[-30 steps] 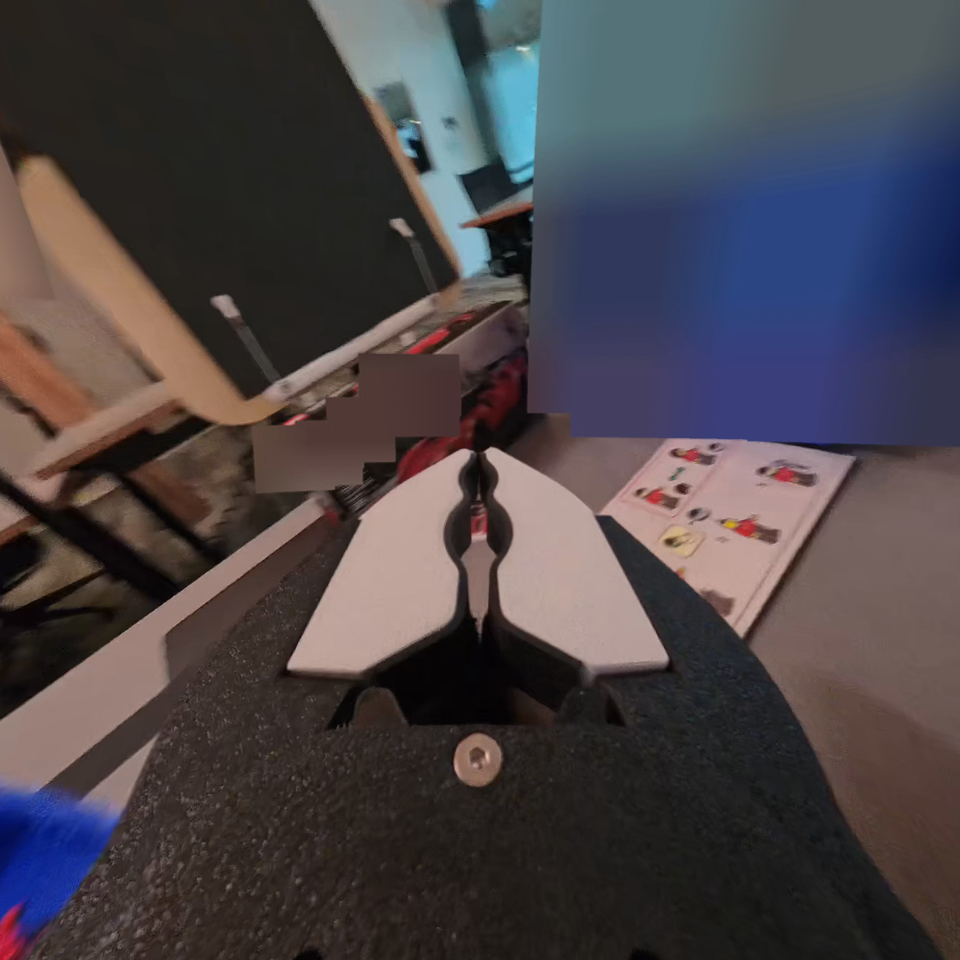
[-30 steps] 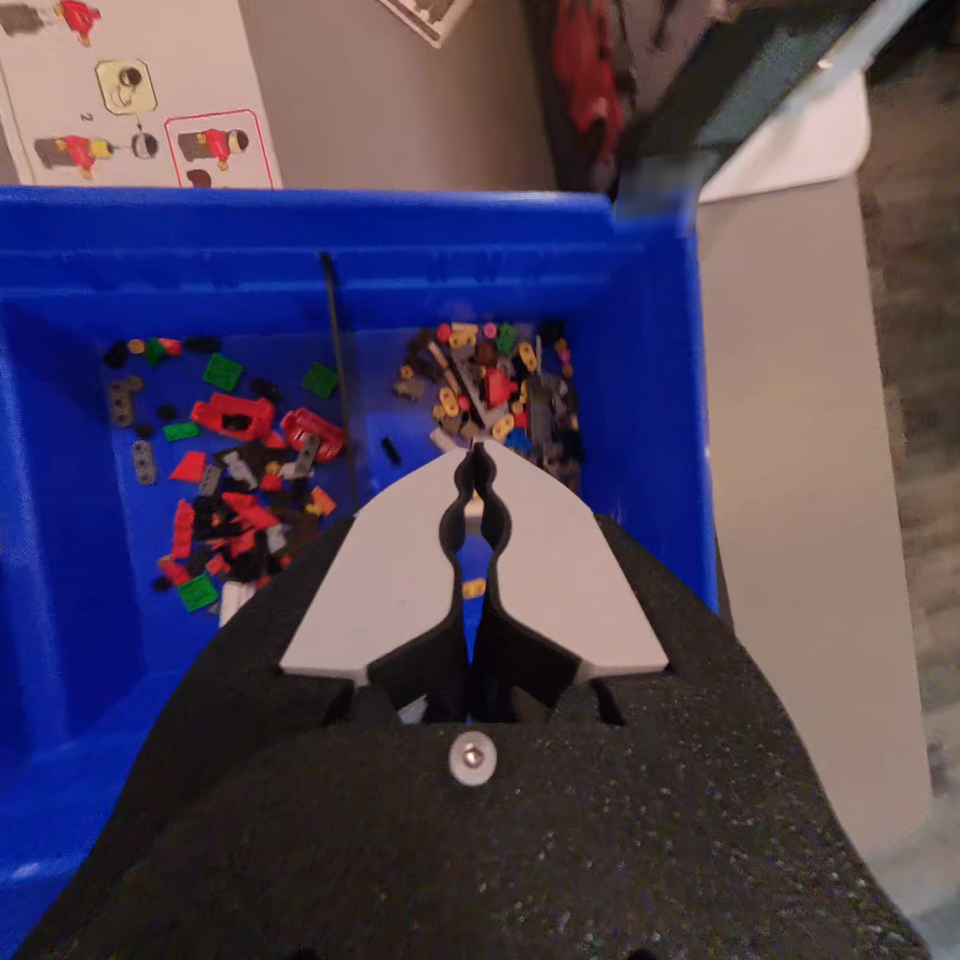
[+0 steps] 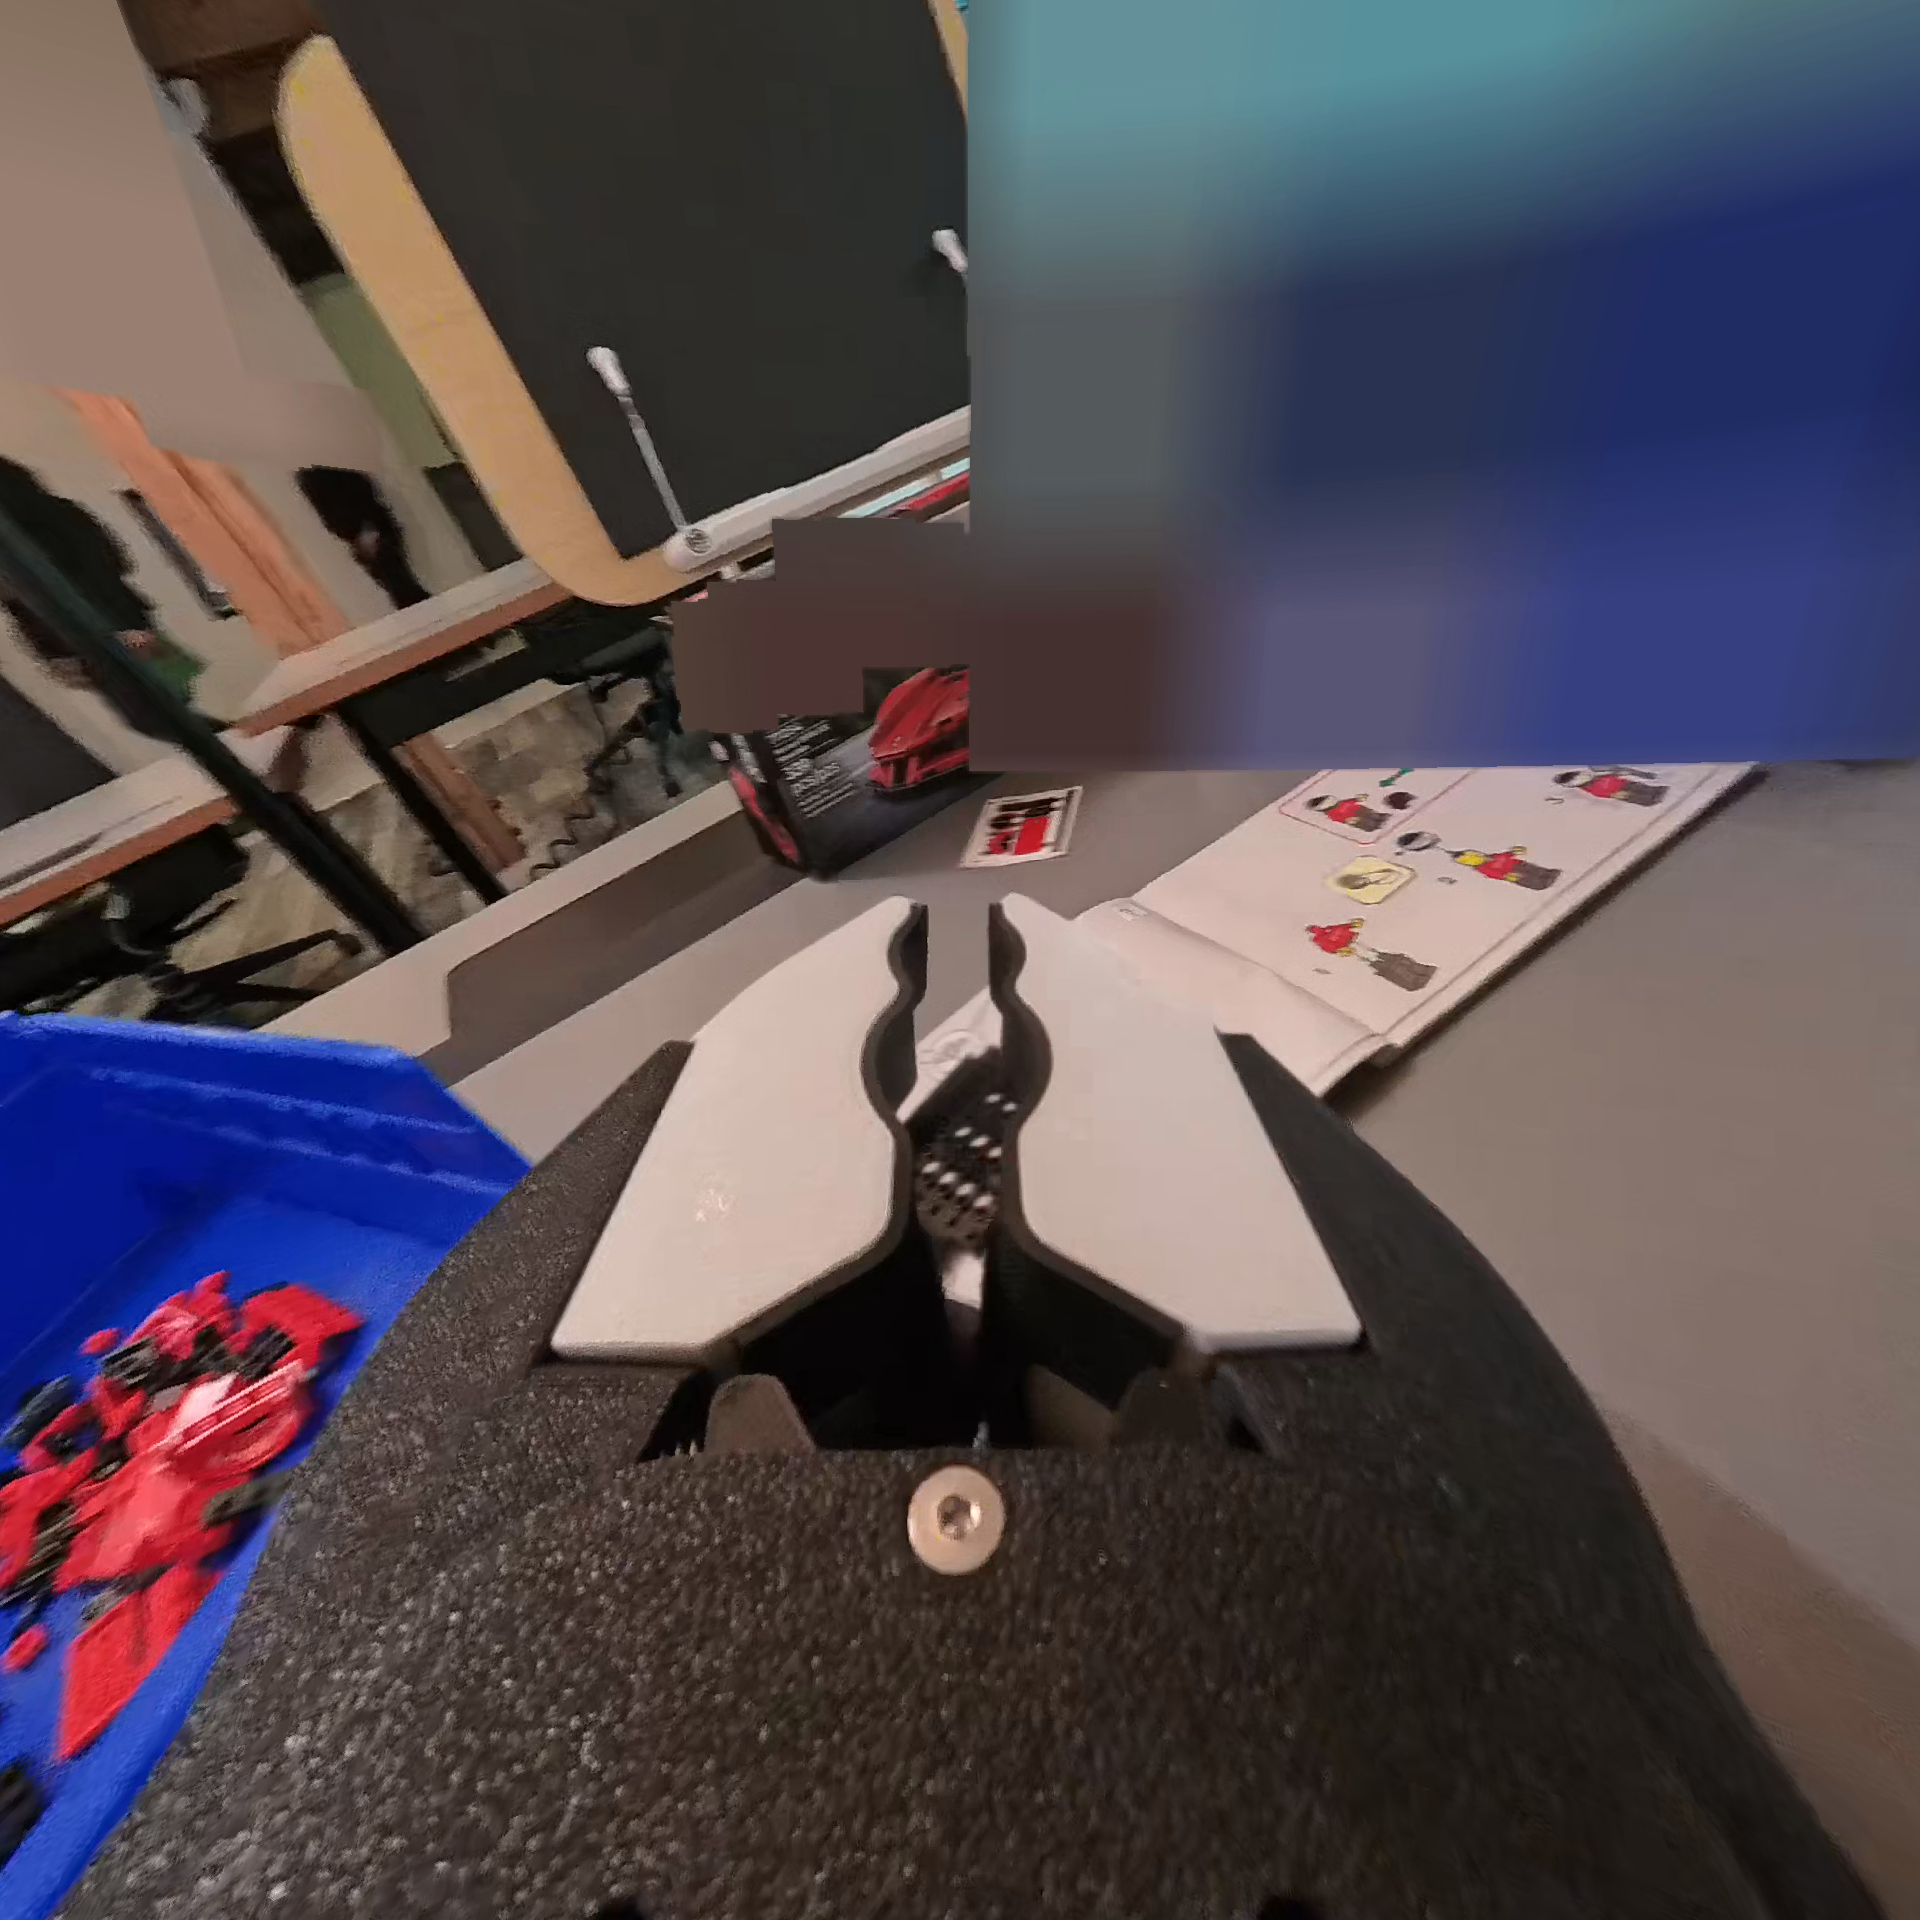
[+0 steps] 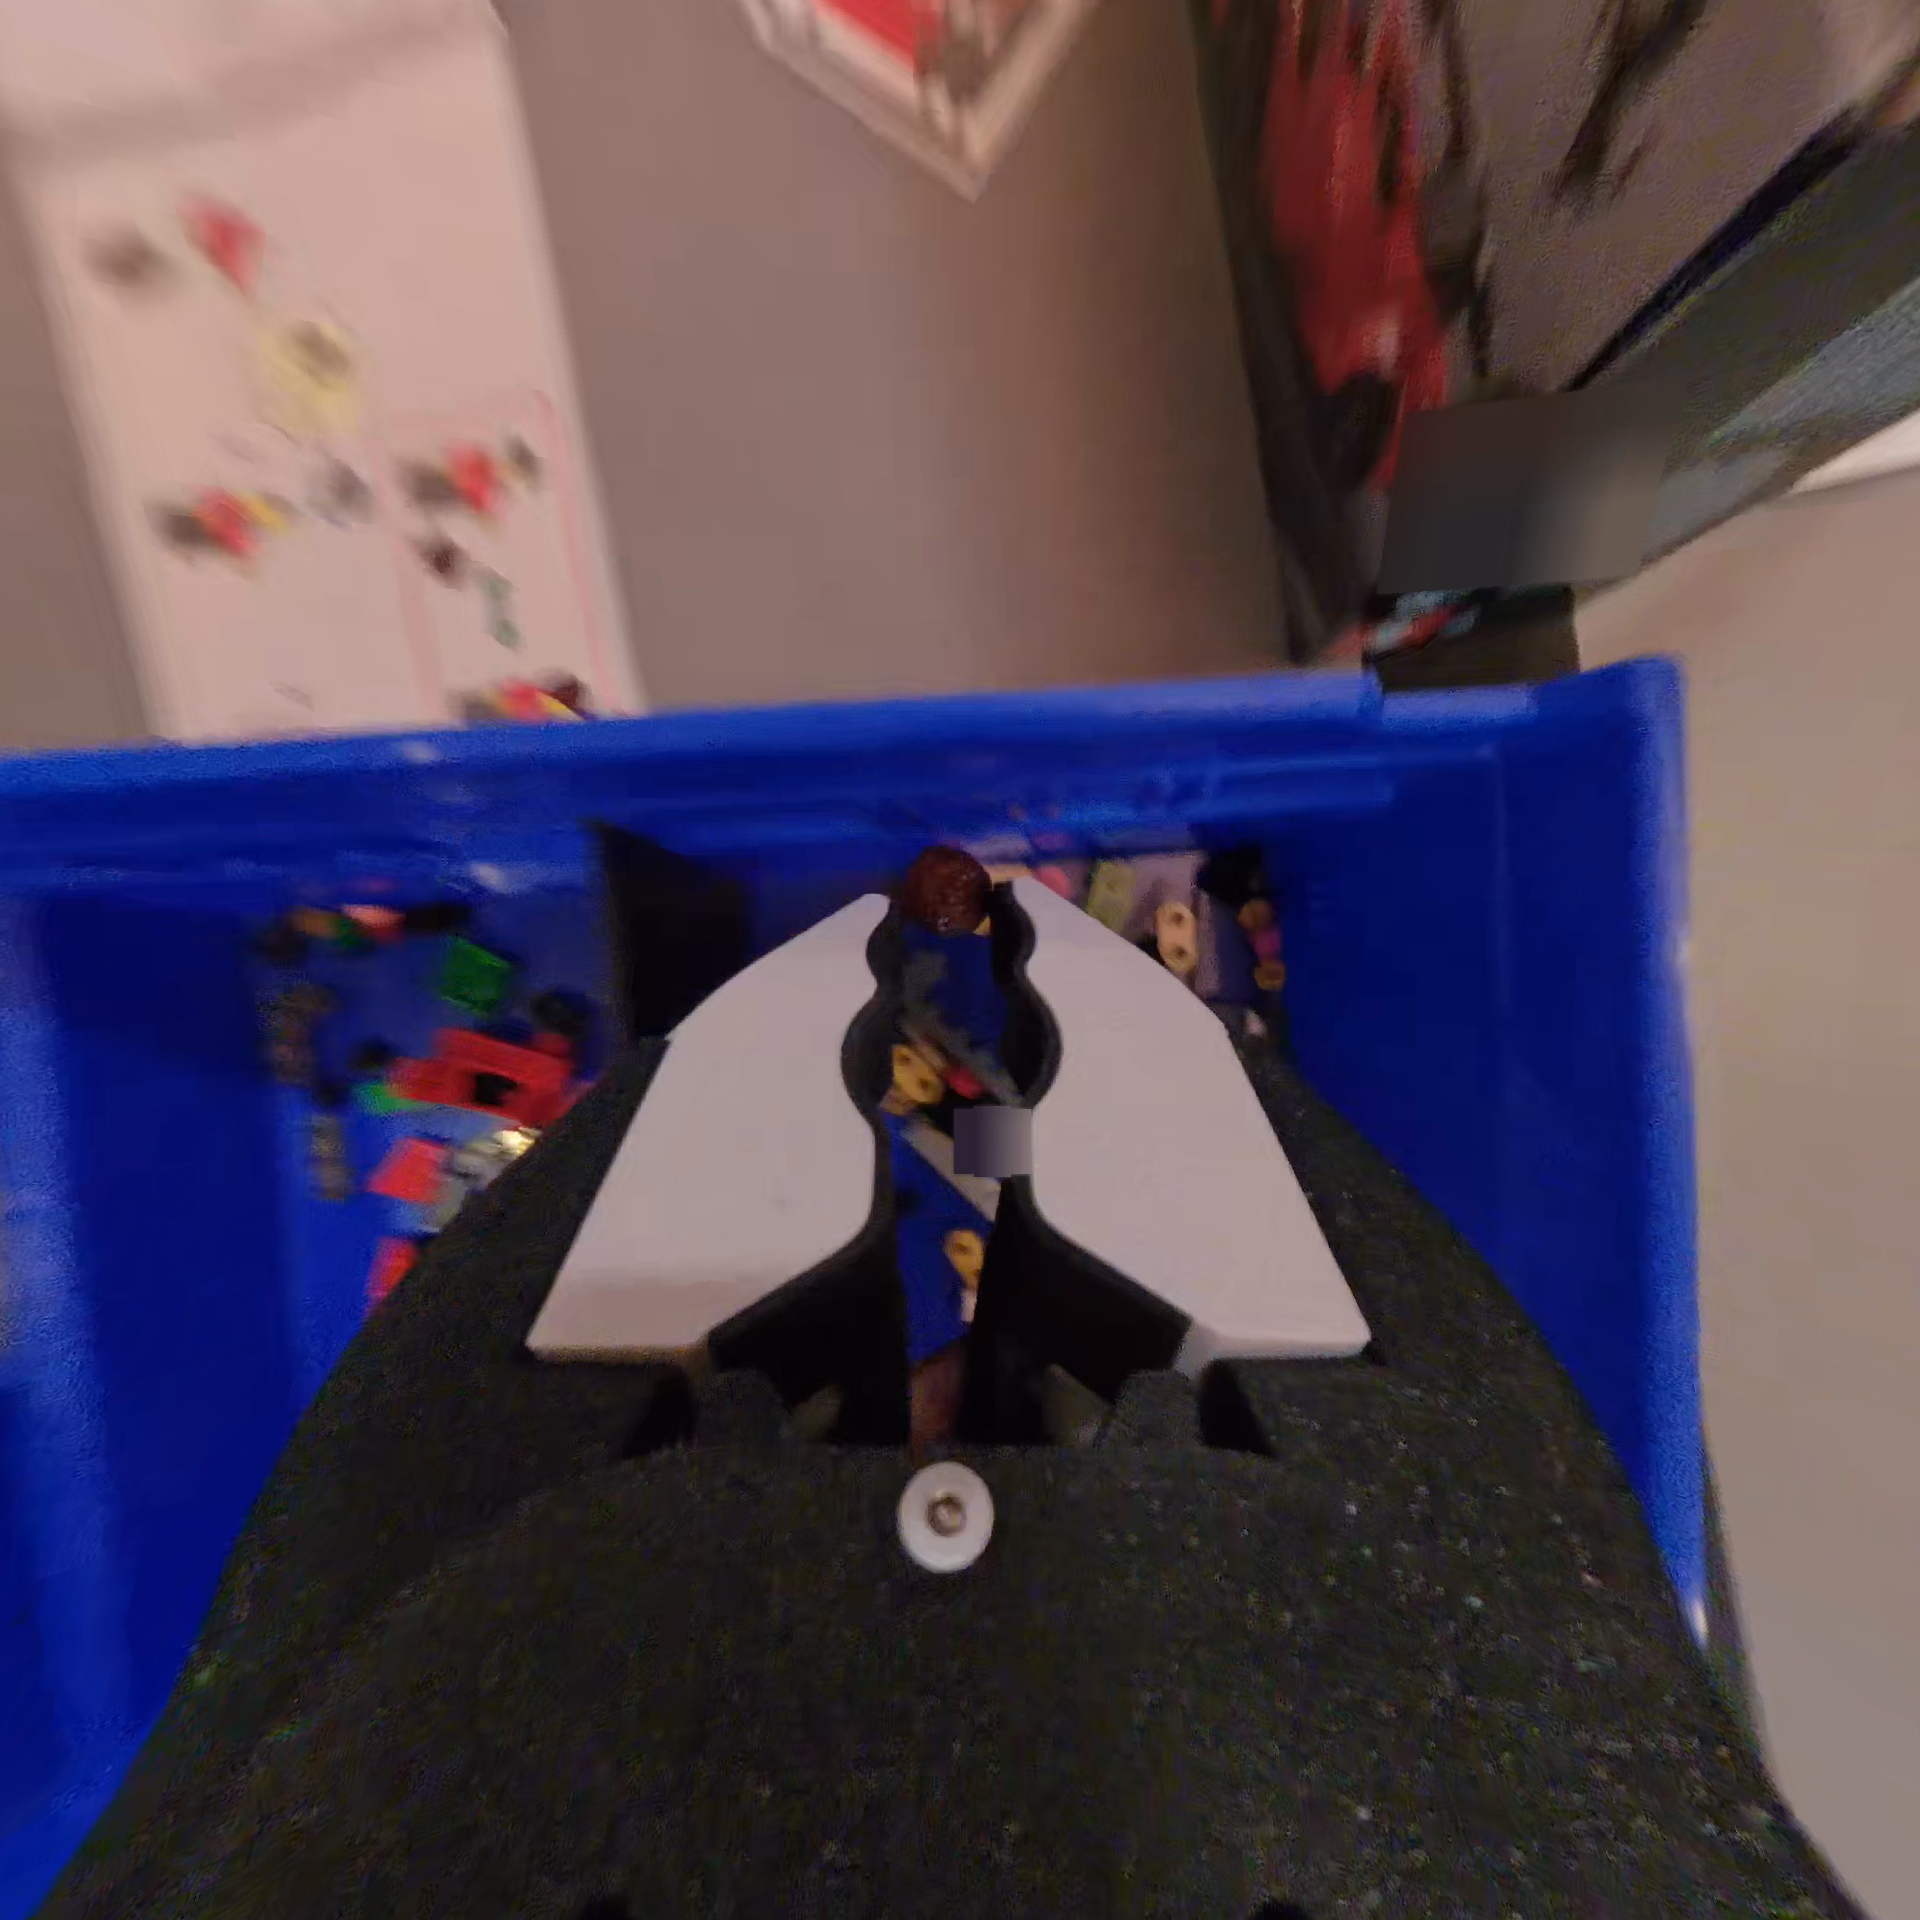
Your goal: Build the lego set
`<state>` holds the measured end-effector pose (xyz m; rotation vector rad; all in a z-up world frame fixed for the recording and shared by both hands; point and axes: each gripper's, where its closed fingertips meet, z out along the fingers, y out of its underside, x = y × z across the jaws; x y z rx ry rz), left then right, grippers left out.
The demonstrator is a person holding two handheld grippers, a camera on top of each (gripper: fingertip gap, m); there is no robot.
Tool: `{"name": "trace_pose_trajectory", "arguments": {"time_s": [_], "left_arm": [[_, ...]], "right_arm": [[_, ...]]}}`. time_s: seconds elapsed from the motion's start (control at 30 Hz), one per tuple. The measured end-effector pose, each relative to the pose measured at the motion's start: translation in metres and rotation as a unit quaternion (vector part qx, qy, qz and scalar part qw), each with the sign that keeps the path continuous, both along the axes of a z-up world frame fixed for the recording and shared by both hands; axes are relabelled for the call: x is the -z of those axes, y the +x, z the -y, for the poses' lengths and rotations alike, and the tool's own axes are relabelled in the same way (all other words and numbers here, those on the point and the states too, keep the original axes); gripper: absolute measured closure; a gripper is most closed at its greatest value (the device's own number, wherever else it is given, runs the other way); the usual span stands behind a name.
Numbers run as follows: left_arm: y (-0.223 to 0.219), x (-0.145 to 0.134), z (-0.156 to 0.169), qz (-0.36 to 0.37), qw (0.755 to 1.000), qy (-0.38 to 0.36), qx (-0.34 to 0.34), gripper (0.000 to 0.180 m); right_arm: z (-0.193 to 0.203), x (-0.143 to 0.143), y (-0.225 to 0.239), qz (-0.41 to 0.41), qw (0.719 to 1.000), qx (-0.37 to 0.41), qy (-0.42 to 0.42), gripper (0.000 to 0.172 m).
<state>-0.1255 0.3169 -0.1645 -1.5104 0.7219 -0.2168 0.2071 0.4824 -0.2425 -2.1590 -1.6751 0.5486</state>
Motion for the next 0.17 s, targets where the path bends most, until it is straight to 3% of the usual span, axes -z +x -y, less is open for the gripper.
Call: {"name": "trace_pose_trajectory", "arguments": {"time_s": [0.03,0.17], "left_arm": [[0.007,0.001,0.002,0.006,1.000,-0.009,0.022,0.168],[0.039,-0.012,0.004,0.039,0.995,-0.012,0.087,0.126]], "right_arm": [[0.008,-0.019,-0.007,-0.045,0.999,0.007,-0.011,0.155],[0.052,-0.095,-0.034,-0.226,0.966,0.051,-0.117,0.155]]}}
